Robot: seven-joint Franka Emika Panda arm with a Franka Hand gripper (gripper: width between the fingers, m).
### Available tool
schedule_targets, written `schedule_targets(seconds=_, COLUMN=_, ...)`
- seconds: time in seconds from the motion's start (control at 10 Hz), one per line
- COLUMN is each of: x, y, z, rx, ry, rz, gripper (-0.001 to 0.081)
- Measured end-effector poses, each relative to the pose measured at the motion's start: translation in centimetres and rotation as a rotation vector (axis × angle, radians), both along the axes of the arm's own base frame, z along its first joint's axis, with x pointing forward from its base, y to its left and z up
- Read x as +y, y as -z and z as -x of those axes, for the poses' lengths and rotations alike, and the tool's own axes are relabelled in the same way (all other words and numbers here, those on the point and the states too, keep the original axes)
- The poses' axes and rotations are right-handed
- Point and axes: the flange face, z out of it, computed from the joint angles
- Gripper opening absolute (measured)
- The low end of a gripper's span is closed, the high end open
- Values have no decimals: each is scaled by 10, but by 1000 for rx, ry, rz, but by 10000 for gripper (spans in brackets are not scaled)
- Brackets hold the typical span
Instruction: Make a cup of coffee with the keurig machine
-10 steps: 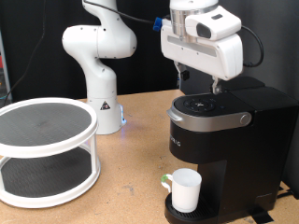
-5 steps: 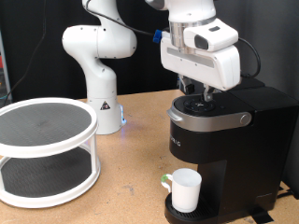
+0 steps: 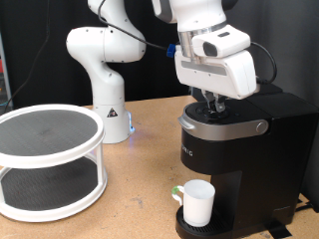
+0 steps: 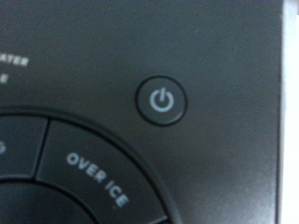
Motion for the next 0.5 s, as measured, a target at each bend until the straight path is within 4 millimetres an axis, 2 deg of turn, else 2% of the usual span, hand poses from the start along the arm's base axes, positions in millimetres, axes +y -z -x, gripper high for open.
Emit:
schedule_targets(seconds=0.1, x=0, y=2, z=1, rx=5, ry=-1, rz=1, gripper=12)
schedule_targets(seconds=0.5, x=4, y=7, z=5, rx=13, ry=-12, rz=7, gripper=2)
